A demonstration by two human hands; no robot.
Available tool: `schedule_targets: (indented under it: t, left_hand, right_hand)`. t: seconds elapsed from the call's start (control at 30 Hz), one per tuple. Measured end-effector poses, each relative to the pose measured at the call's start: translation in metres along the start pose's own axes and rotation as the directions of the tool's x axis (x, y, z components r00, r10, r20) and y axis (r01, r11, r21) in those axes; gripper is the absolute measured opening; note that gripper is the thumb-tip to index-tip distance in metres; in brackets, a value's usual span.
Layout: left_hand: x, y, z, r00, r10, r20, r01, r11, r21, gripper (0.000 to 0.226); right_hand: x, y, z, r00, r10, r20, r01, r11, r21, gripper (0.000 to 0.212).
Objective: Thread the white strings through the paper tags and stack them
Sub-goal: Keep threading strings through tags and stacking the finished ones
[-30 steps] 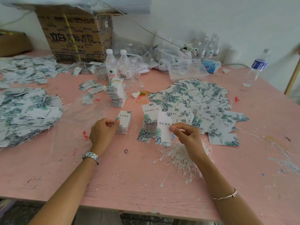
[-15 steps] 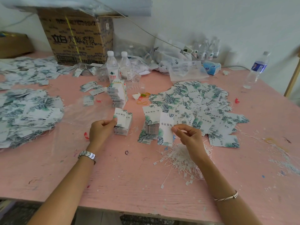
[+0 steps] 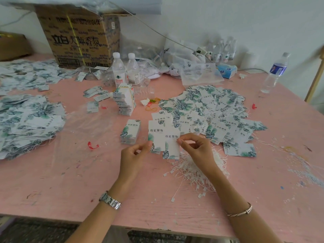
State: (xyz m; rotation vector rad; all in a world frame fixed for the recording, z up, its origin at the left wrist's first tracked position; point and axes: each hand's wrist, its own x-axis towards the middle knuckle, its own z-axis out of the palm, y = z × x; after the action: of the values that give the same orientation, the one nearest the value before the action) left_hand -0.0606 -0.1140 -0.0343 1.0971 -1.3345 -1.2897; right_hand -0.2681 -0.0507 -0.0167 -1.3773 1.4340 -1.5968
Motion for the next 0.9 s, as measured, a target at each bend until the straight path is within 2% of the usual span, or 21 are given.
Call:
schedule_targets:
  t: [0.17, 0.37, 0.53, 0.67, 0.73, 0.8, 0.9]
  left_hand:
    - [-0.008, -0.01, 0.013, 1.0, -0.002, 0.019, 0.002, 1.0, -0.007, 0.013]
    - [-0.01, -0.018, 0.02, 0.999, 0.038, 0.029, -0.039, 0.998, 0.053, 0.01]
    - [-0.01, -0.023, 0.023, 0.993, 0.092, 0.069, -0.102, 0.983, 0.155, 0.019]
    - [-0.005, -0.015, 0.027, 0.983, 0.145, 0.113, -0.162, 0.974, 0.16, 0.01]
    - [0.0, -0.01, 0.031, 0.985, 0.142, 0.094, -0.151, 0.984, 0.09, 0.015]
    - [0.004, -0.007, 0.033, 0.986, 0.145, 0.08, -0.149, 0.987, 0.053, 0.031]
    - [0.005, -0.008, 0.034, 0.976, 0.189, 0.108, -0.199, 0.977, 0.082, 0.051]
  right_hand:
    - [-0.001, 0.001, 0.001, 0.999, -0.006, 0.034, 0.005, 1.0, 0.019, 0.013]
    - [-0.003, 0.005, 0.004, 0.999, -0.003, 0.052, 0.002, 0.999, 0.032, 0.009]
    - [-0.004, 0.01, 0.004, 0.999, 0.009, 0.042, -0.01, 1.0, 0.027, 0.005]
    - [-0.005, 0.013, 0.007, 0.997, 0.012, 0.073, -0.014, 0.999, 0.032, 0.005]
    - [-0.006, 0.015, 0.009, 0.996, 0.02, 0.086, -0.022, 0.999, 0.025, 0.006]
    - [-0.006, 0.017, 0.009, 0.995, 0.024, 0.1, -0.024, 1.0, 0.007, 0.007]
    - [-0.008, 0.021, 0.01, 0.992, 0.03, 0.121, -0.033, 0.999, 0.028, 0.009]
